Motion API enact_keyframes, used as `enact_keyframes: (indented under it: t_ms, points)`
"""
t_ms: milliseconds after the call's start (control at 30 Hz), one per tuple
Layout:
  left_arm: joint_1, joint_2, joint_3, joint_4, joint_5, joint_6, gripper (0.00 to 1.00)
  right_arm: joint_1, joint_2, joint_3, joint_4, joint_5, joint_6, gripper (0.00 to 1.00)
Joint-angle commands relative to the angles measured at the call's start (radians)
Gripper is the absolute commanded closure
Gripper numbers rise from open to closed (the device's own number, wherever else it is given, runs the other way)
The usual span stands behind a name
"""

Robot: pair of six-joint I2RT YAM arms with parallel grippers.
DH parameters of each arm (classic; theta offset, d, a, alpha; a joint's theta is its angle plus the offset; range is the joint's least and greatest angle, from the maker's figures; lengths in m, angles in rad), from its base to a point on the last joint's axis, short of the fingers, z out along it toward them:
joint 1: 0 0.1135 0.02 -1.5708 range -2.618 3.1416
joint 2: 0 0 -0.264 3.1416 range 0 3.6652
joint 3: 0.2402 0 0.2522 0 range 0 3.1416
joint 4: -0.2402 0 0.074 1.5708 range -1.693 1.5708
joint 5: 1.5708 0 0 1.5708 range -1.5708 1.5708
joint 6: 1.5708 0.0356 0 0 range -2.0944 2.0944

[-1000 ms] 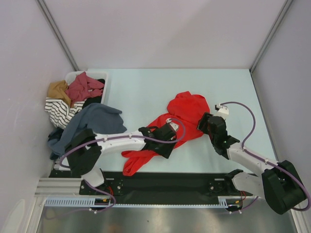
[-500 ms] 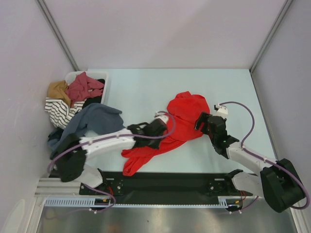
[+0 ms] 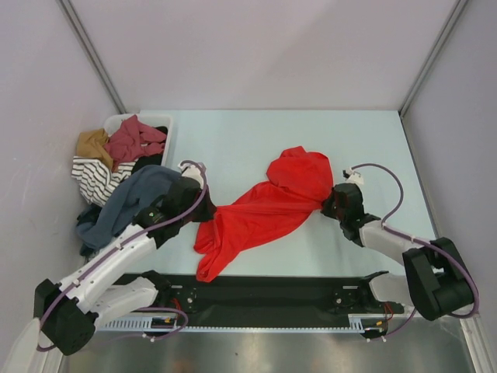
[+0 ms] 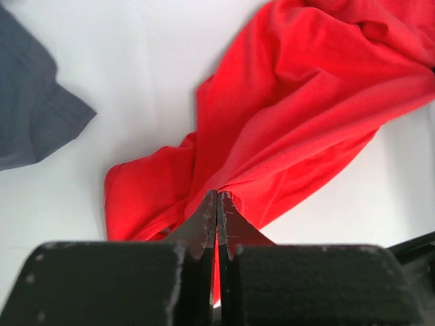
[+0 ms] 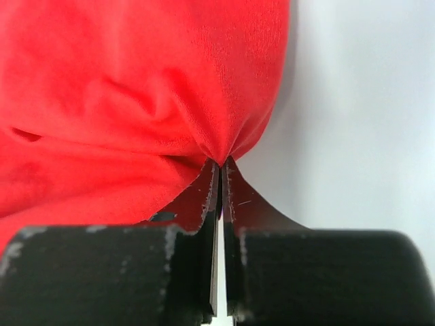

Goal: Fold and stack the tank tops

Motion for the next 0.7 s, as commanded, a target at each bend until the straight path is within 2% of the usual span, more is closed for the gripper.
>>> enact_keyframes:
  t_ms: [0,200,267,367,433,500,533,600,633,667]
  points:
    - [0.052,-0.058,0.012,-0.027,0.011,0.000,1.00,-0.011,-0.111,0.013,0.000,0.023,-0.010,1.00]
    - [0.059,-0.092,0.150,-0.118,-0.019,0.035,1.00,0.044,-0.393,0.113,-0.211,0.112,-0.030,1.00]
    - [0.059,-0.107,0.190,-0.136,-0.003,0.051,1.00,0.095,-0.462,0.191,-0.335,0.164,-0.045,1.00]
    - [0.059,-0.161,0.299,-0.187,-0.012,0.077,1.00,0.221,-0.544,0.320,-0.398,0.224,-0.106,1.00]
    - [0.059,-0.199,0.411,-0.234,-0.107,0.097,1.00,0.306,-0.503,0.413,-0.420,0.334,-0.157,1.00]
    - [0.059,-0.201,0.536,-0.294,-0.243,0.114,1.00,0.428,-0.417,0.599,-0.480,0.402,-0.244,1.00]
    - [0.060,-0.178,0.578,-0.315,-0.282,0.117,1.00,0.474,-0.325,0.651,-0.488,0.475,-0.278,1.00]
    - [0.077,-0.149,0.654,-0.348,-0.307,0.124,1.00,0.572,-0.228,0.807,-0.485,0.531,-0.378,1.00]
    - [0.089,-0.138,0.664,-0.351,-0.296,0.124,1.00,0.584,-0.114,0.870,-0.504,0.559,-0.389,1.00]
    - [0.123,-0.113,0.667,-0.349,-0.287,0.123,1.00,0.585,-0.066,0.919,-0.556,0.560,-0.387,1.00]
